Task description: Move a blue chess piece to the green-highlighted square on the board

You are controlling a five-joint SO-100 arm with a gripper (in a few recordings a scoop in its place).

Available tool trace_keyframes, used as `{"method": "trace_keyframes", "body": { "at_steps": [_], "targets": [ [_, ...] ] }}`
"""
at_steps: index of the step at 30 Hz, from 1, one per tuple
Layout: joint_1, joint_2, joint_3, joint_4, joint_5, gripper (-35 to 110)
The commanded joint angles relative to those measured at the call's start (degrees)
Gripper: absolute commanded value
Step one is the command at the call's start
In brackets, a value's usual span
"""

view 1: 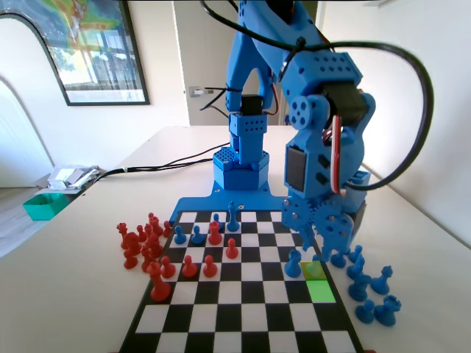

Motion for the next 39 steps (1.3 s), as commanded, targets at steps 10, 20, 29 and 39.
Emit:
{"method": "trace_keyframes", "body": {
  "at_steps": [10, 20, 29, 39],
  "targets": [
    [-0.7, -0.09, -1.93, -1.05, 0.0, 11],
    [0.53, -2.11, -4.31, -1.05, -0.35, 11],
    [0.79, -2.81, -6.06, -0.79, -0.53, 10],
    [0.88, -3.69, -6.24, -0.97, -1.32, 10]
  ]
}}
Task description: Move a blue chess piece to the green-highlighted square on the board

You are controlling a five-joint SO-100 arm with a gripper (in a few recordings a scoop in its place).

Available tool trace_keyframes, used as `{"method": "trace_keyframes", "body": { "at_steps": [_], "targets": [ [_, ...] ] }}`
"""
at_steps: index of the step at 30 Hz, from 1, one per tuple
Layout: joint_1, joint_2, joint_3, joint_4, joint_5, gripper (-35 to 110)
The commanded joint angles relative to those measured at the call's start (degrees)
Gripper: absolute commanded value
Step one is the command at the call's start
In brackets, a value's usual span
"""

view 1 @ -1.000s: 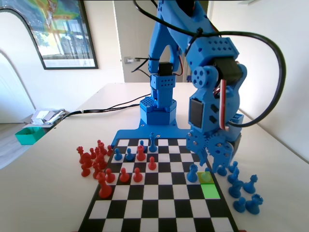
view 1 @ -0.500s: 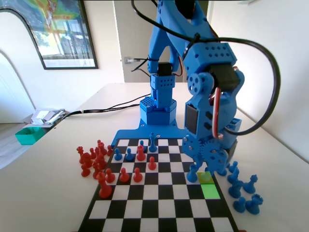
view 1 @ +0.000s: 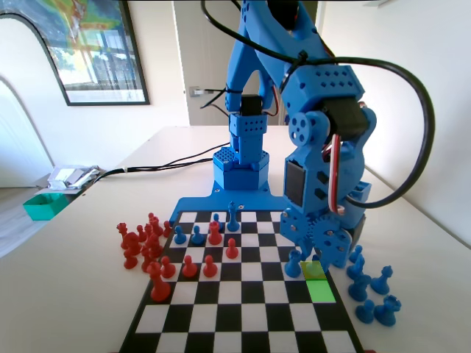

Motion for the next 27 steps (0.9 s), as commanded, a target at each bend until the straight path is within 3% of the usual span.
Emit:
{"method": "trace_keyframes", "body": {
  "at_steps": [1, 10, 27],
  "targets": [
    [0.0, 1.58, -2.72, 0.18, -1.32, 10],
    [0.0, 1.14, -2.9, -0.09, -1.76, 1],
    [0.0, 0.44, -10.28, 3.78, 1.14, 1]
  ]
}}
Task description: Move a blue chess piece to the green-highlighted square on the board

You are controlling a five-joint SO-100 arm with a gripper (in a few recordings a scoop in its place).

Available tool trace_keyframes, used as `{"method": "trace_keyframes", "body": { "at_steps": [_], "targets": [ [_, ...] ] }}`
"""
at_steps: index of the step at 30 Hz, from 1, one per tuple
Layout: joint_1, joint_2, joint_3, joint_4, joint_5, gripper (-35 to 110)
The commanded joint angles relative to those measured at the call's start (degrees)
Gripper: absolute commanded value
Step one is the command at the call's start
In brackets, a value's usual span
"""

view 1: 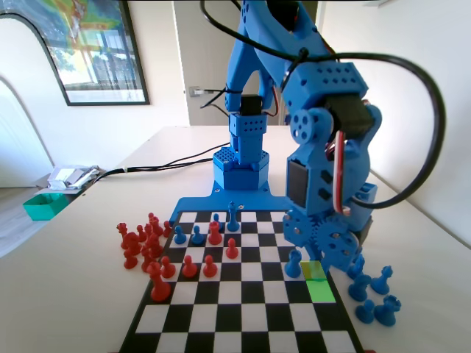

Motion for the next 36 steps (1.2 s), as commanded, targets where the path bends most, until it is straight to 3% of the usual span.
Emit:
{"method": "trace_keyframes", "body": {
  "at_steps": [1, 21, 36],
  "targets": [
    [-0.09, 0.88, -6.68, 2.64, 0.09, 1],
    [0.7, -4.75, -8.35, 0.97, -2.02, 1],
    [0.26, -2.55, -8.0, 0.44, -1.49, 14]
  ]
}}
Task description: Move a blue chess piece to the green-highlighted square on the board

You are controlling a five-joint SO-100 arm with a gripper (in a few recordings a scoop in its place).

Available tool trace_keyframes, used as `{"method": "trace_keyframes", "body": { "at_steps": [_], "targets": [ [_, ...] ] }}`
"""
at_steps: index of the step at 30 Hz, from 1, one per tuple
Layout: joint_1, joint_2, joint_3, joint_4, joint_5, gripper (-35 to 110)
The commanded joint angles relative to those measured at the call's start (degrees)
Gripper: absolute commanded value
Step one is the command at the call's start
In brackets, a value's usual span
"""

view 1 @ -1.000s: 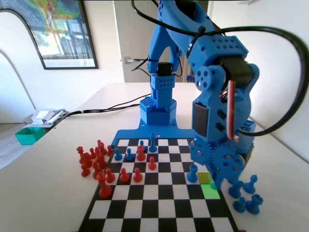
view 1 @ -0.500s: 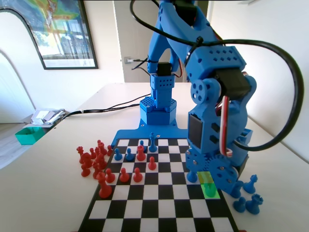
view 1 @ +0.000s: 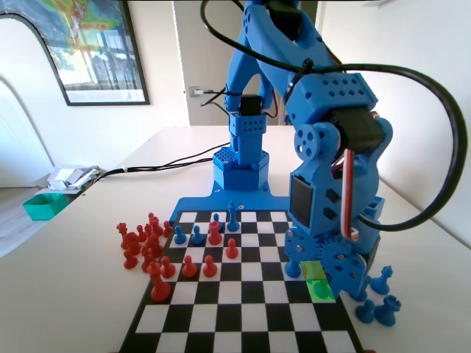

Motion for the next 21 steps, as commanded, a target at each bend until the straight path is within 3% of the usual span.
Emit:
{"method": "trace_keyframes", "body": {
  "at_steps": [1, 21],
  "targets": [
    [-0.7, 5.01, -1.05, 0.18, 0.0, 14],
    [2.02, 15.56, -10.2, 12.92, -2.64, 3]
  ]
}}
